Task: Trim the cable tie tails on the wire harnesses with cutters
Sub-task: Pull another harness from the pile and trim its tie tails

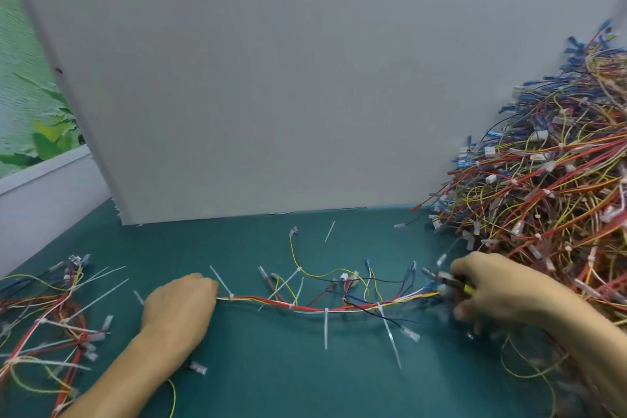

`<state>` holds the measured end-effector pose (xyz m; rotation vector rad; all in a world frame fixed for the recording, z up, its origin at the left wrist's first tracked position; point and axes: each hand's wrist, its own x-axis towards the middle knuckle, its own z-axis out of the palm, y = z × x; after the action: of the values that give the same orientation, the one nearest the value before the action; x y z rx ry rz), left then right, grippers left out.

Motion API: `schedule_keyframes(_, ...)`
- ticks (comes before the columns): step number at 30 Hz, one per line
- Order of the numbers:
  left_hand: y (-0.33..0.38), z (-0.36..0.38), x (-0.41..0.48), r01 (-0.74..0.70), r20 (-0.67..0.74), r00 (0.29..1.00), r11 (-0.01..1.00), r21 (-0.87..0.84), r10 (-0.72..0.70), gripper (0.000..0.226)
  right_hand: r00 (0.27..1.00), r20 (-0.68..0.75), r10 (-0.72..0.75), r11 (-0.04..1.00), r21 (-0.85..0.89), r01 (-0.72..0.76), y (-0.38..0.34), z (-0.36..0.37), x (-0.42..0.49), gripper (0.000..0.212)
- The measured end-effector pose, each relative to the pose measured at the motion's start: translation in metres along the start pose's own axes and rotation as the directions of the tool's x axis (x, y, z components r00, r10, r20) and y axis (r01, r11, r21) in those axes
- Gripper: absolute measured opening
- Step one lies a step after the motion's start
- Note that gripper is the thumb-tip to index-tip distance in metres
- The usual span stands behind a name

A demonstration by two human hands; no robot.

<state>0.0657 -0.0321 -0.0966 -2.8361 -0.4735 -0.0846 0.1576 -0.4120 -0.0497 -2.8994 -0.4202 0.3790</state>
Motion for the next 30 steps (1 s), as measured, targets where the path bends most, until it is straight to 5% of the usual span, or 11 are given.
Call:
schedule_keyframes(2,0.016,-0.018,-0.01,-0.061,-0.025,0.998,0.997,0.048,0.062,0.043,1.0,0.019,0.017,1.0,0.01,-0.017,0.002,0.004,-0.001,0.018)
schedule_keyframes(4,0.044,-0.036,-0.021,-0.262,-0.176,0.954,0.962,-0.081,0.245,0.052,0.999,-0.033,0.006,0.999,0.039,-0.005,0.004,0.004,0.0,0.012)
schedule_keyframes(6,0.085,-0.05,-0.032,-0.55,-0.394,0.813,0.788,-0.275,0.43,0.04,0.993,-0.116,-0.026,0.992,0.121,0.04,0.005,0.0,0.0,0.008)
schedule_keyframes(8,0.13,-0.061,-0.037,-0.681,-0.429,0.723,0.66,-0.316,0.541,0.031,0.986,-0.157,-0.056,0.972,0.218,0.089,0.004,-0.006,0.0,0.012)
schedule_keyframes(11,0.185,-0.063,-0.034,-0.725,-0.353,0.681,0.657,-0.207,0.641,0.036,0.991,-0.119,-0.059,0.936,0.337,0.096,0.006,-0.014,-0.003,0.011)
schedule_keyframes(15,0.215,-0.052,-0.03,-0.779,-0.25,0.625,0.612,-0.136,0.74,0.046,0.999,-0.037,-0.025,0.971,0.238,0.033,0.014,-0.012,-0.008,0.012)
schedule_keyframes(20,0.219,-0.049,-0.024,-0.812,-0.313,0.564,0.582,-0.041,0.764,0.021,0.999,0.045,0.007,0.989,0.15,-0.013,0.018,-0.009,-0.014,0.005)
schedule_keyframes(23,0.218,-0.049,-0.022,-0.784,-0.355,0.616,0.591,-0.191,0.704,0.018,0.998,0.061,0.013,0.992,0.126,-0.021,0.019,-0.012,-0.016,0.007)
schedule_keyframes(27,0.202,-0.044,-0.012,-0.545,-0.327,0.828,0.515,-0.662,0.456,0.013,0.995,0.095,0.032,0.992,0.122,-0.044,0.022,-0.012,-0.019,0.009)
schedule_keyframes(30,0.186,-0.039,-0.003,-0.44,-0.276,0.891,0.539,-0.718,0.36,0.014,0.989,0.132,0.063,0.995,0.063,-0.072,0.025,-0.01,-0.021,0.009)
